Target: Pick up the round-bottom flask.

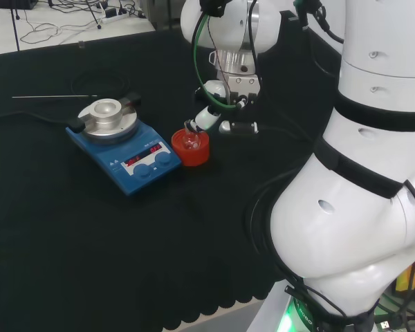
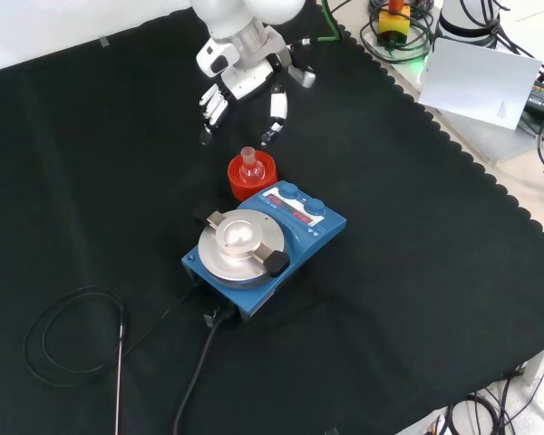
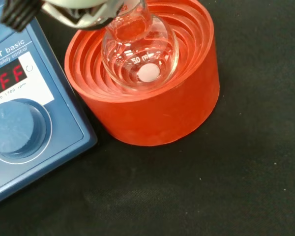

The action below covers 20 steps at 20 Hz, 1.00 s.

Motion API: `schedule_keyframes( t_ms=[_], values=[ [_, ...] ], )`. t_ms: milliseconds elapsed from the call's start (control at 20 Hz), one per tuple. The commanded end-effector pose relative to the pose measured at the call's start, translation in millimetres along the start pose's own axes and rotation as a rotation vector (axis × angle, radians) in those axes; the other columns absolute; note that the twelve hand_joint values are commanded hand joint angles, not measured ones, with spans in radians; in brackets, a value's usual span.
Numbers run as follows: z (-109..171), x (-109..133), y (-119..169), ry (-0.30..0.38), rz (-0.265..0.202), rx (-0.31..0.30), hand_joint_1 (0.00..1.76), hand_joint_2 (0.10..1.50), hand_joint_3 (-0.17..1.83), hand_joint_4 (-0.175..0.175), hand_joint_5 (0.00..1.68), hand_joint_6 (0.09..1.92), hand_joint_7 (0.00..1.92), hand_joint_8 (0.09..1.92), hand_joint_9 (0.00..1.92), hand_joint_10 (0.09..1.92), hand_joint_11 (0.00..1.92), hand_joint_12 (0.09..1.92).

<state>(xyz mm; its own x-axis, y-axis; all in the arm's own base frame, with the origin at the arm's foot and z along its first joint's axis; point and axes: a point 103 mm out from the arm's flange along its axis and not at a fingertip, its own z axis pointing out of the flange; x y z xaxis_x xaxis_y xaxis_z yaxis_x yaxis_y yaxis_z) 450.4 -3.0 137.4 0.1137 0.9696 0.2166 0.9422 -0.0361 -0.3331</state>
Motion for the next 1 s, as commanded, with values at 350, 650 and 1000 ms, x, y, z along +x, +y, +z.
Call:
schedule_keyframes(
  t_ms=[350, 650, 1000],
  values=[
    [19, -2, 14, 0.012, -0.001, 0.001, 0.90, 0.58, 0.70, -0.036, 0.64, 0.65, 0.15, 0.67, 0.38, 0.68, 0.18, 1.42],
    [23, 0, 16, 0.011, -0.002, -0.023, 0.92, 0.57, 0.71, -0.043, 0.71, 0.72, 0.17, 0.67, 0.41, 0.68, 0.20, 1.41],
    [23, 7, 18, 0.001, -0.019, -0.041, 0.94, 0.57, 0.72, -0.066, 0.83, 0.78, 0.21, 0.67, 0.46, 0.67, 0.24, 1.40]
  ],
)
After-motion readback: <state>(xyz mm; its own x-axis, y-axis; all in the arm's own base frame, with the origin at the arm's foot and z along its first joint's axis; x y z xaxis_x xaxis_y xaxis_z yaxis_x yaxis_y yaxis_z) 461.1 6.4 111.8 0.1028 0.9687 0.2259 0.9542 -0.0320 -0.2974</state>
